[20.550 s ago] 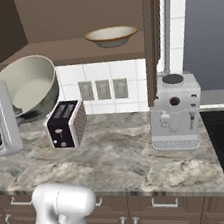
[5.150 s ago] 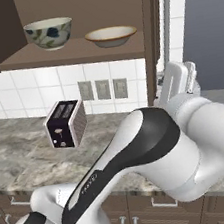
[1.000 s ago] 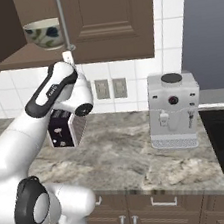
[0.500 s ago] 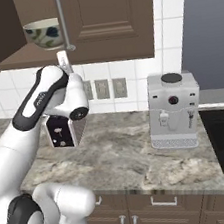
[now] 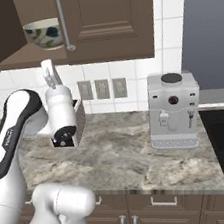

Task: Open the cabinet. Pick the bowls from the counter and place them in the cabinet. Then close the cabinet.

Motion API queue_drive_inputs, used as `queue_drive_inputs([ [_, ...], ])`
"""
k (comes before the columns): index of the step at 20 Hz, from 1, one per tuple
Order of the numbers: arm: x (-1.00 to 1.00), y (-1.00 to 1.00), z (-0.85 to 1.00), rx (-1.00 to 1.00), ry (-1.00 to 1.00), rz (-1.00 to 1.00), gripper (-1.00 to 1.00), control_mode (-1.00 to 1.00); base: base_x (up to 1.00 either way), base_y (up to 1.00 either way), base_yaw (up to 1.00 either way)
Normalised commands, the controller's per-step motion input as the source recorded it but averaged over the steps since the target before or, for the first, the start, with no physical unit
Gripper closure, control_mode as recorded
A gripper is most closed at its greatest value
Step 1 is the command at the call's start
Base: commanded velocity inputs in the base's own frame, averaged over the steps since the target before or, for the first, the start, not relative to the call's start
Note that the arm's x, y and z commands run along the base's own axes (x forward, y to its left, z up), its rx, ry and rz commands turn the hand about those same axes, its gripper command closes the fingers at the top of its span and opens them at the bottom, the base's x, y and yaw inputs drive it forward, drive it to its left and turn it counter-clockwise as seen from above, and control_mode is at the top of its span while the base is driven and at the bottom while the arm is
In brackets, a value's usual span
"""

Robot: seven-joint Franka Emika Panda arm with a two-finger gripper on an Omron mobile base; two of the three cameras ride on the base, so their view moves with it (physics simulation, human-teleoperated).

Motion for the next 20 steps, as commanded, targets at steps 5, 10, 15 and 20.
queue_drive_inputs([
  [5, -0.88, 0.12, 0.28, 0.00, 0.00, 0.00, -1.00, -1.00, 0.00, 0.00, 0.00],
  [10, -0.86, 0.17, 0.38, 0.00, 0.00, 0.00, -1.00, -1.00, 0.00, 0.00, 0.00],
  [15, -0.75, 0.35, 0.36, 0.00, -0.03, 0.00, -1.00, -1.00, 0.00, 0.00, 0.00],
  [20, -0.56, 0.46, 0.18, -0.01, -0.01, 0.00, -1.00, -1.00, 0.00, 0.00, 0.00],
])
